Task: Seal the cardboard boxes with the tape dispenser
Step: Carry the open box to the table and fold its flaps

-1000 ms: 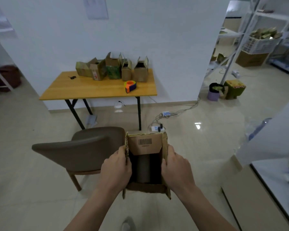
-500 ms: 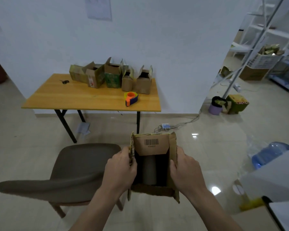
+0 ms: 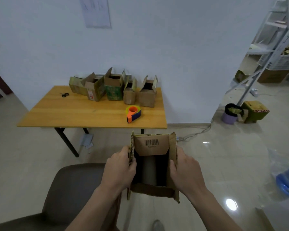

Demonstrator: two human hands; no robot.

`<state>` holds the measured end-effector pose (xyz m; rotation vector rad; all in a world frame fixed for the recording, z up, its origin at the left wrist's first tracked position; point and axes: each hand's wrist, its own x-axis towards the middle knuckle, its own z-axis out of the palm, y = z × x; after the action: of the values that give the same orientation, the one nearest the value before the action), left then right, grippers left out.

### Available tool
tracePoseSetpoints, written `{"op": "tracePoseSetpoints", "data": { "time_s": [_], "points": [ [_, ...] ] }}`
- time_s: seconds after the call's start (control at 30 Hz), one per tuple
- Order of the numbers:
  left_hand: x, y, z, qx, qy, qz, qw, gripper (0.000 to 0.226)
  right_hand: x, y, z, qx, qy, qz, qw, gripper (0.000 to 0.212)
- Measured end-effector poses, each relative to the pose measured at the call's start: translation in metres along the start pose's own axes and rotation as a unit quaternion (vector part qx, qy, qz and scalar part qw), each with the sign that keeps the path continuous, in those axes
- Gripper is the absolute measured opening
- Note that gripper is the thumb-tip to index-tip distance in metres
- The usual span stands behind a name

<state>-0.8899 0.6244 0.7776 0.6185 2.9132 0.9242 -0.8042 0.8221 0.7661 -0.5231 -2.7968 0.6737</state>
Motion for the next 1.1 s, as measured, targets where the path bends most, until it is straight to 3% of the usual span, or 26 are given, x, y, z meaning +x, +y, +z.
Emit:
{"op": "tracePoseSetpoints", "data": {
  "time_s": [0.47,0.7,1.0,1.1],
  "points": [
    [0.166,0.028,0.023,0.014,0.027,-0.023,0.999,0.010,0.174,0.043,-0.002,0.027,-0.008,-0.025,0.999,0.033],
    [0.233,-0.004,0.019,0.009,0.047,-0.030,0.998,0.011,0.244,0.023,0.019,0.040,-0.006,-0.034,0.999,0.018],
    [0.345,-0.073,0.014,0.016,0.057,-0.034,0.998,0.011,0.359,-0.030,0.063,0.003,-0.025,-0.052,0.998,0.017],
    [0.378,-0.095,0.008,0.014,0.056,-0.027,0.998,0.008,0.394,-0.046,0.080,0.016,-0.041,-0.050,0.998,0.028]
  ]
}}
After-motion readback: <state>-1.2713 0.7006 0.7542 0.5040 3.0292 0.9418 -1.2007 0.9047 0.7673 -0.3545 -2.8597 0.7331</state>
